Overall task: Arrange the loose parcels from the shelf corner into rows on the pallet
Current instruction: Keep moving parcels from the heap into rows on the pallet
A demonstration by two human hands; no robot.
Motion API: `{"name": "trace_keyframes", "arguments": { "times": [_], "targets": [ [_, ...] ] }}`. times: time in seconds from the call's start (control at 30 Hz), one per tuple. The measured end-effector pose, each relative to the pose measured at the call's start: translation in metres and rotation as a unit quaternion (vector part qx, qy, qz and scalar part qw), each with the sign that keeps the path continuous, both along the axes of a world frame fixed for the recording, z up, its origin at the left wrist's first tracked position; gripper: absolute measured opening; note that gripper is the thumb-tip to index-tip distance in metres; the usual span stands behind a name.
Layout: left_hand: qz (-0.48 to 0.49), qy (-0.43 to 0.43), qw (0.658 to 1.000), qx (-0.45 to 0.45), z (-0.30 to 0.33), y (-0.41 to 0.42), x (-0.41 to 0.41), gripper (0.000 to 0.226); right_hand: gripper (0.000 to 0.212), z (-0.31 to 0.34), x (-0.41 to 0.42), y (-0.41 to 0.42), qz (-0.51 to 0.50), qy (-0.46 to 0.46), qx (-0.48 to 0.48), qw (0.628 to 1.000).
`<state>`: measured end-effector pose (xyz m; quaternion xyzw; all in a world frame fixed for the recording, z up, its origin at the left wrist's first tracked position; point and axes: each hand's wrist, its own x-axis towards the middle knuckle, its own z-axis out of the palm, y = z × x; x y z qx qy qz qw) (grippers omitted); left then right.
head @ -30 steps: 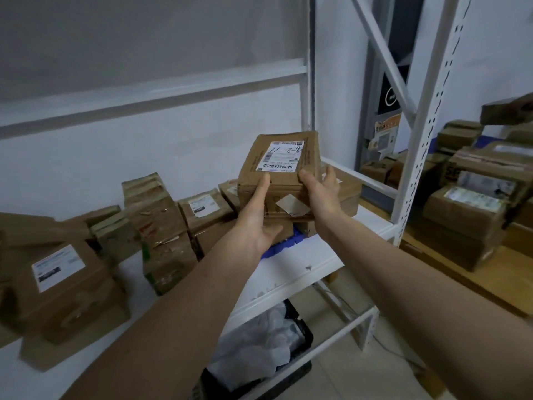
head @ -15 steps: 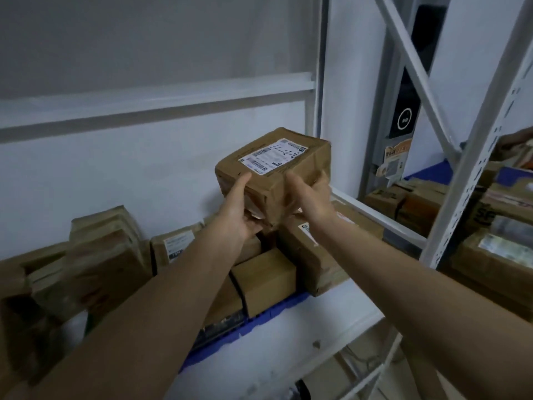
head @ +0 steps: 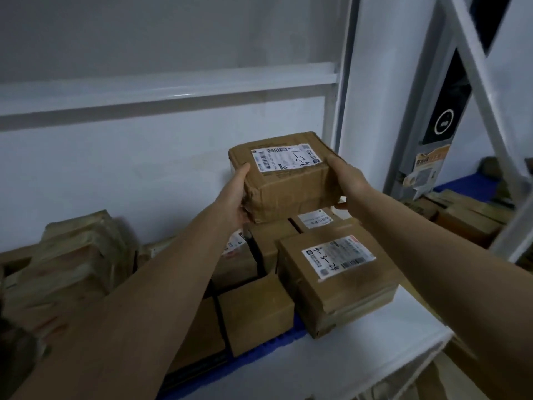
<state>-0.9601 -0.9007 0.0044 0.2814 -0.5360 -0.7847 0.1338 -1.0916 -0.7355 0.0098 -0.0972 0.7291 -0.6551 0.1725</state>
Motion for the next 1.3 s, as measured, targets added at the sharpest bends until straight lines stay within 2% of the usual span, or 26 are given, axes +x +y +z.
{"name": "trace_keyframes", "arguments": {
  "times": [0.07,0.23,0.37,0.57,0.77,0.9,1.03,1.1,1.13,1.2,1.3],
  "targets": [
    [0.001,-0.020,0.999,-0.031,-0.004,0.002,-0.012,0.035,0.030,-0.006,-0.016,-0.001,0.024,-0.010,0.020,0.999],
    [-0.006,-0.064,0.997,-0.051,-0.022,0.006,-0.043,0.052,0.053,-0.028,-0.060,-0.001,0.057,-0.018,0.086,0.995],
    [-0.007,-0.087,0.994,-0.061,-0.041,0.010,-0.062,0.060,0.052,-0.046,-0.082,0.000,0.083,-0.017,0.111,0.990],
    [0.013,-0.107,0.992,-0.059,-0.060,0.009,-0.076,0.050,0.036,-0.065,-0.099,0.006,0.120,0.023,0.124,0.985],
    [0.042,-0.140,0.987,-0.073,-0.070,0.008,-0.075,0.043,0.054,-0.069,-0.103,0.006,0.150,0.004,0.110,0.982],
    [0.042,-0.154,0.982,-0.097,-0.074,0.008,-0.075,0.041,0.053,-0.072,-0.107,0.004,0.154,0.012,0.123,0.980],
    [0.044,-0.163,0.980,-0.100,-0.073,0.011,-0.075,0.038,0.053,-0.071,-0.107,0.001,0.145,0.042,0.182,0.972],
    [0.048,-0.170,0.979,-0.102,-0.068,0.013,-0.074,0.045,0.054,-0.068,-0.106,0.000,0.136,0.054,0.197,0.969],
    [0.052,-0.178,0.975,-0.123,-0.065,0.013,-0.073,0.054,0.056,-0.067,-0.105,-0.002,0.123,0.080,0.211,0.966],
    [0.064,-0.211,0.951,-0.217,-0.058,0.008,-0.072,0.068,0.060,-0.058,-0.099,-0.005,0.087,0.197,0.265,0.940],
    [0.108,-0.262,0.868,-0.407,-0.043,0.000,-0.059,0.068,0.052,-0.039,-0.077,-0.017,0.090,0.434,0.328,0.834]
  ]
}}
